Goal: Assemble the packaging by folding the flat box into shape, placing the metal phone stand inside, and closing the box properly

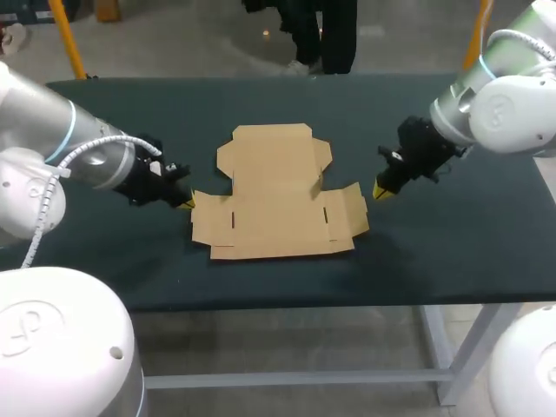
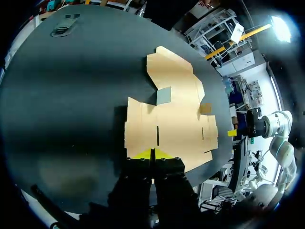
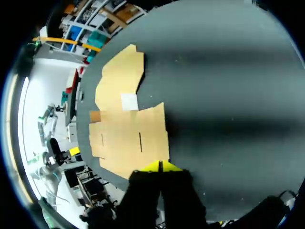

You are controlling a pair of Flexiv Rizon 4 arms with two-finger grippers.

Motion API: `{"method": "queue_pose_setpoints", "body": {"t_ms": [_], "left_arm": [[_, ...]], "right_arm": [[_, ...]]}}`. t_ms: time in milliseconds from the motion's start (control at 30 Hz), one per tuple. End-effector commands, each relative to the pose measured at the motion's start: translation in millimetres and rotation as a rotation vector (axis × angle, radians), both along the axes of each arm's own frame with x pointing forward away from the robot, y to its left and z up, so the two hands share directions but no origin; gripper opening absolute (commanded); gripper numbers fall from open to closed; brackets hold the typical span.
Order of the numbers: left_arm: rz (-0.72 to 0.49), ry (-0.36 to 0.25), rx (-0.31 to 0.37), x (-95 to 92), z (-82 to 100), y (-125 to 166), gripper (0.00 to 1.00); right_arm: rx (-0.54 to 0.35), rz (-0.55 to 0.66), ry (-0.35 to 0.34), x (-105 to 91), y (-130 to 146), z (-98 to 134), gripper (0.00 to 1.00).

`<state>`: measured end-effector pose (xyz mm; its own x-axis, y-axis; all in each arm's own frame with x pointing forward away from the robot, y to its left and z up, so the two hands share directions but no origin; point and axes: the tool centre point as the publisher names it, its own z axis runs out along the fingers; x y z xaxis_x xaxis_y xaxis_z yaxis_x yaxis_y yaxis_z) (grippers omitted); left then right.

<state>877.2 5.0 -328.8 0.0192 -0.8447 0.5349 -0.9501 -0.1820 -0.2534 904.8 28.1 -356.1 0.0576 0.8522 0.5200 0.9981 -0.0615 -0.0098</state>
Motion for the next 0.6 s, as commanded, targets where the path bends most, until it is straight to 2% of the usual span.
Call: {"method": "queue_pose_setpoints", "body": {"t_ms": [33, 267, 600], "left_arm": [[-0.005, -0.007, -0.043, -15.2, -2.1, 14.0, 0.00], [-0.014, 0.020, -0.090, -39.0, -11.0, 19.4, 0.00], [-0.056, 0.070, -0.122, -68.5, -20.3, 18.1, 0.00]], "right_arm": [[0.017, -0.018, -0.015, -17.9, -5.3, -0.3, 0.00], [0.028, -0.038, -0.003, -44.7, -12.2, -8.3, 0.00], [0.045, -0.030, 0.008, -72.2, -22.9, -16.7, 0.00]]}}
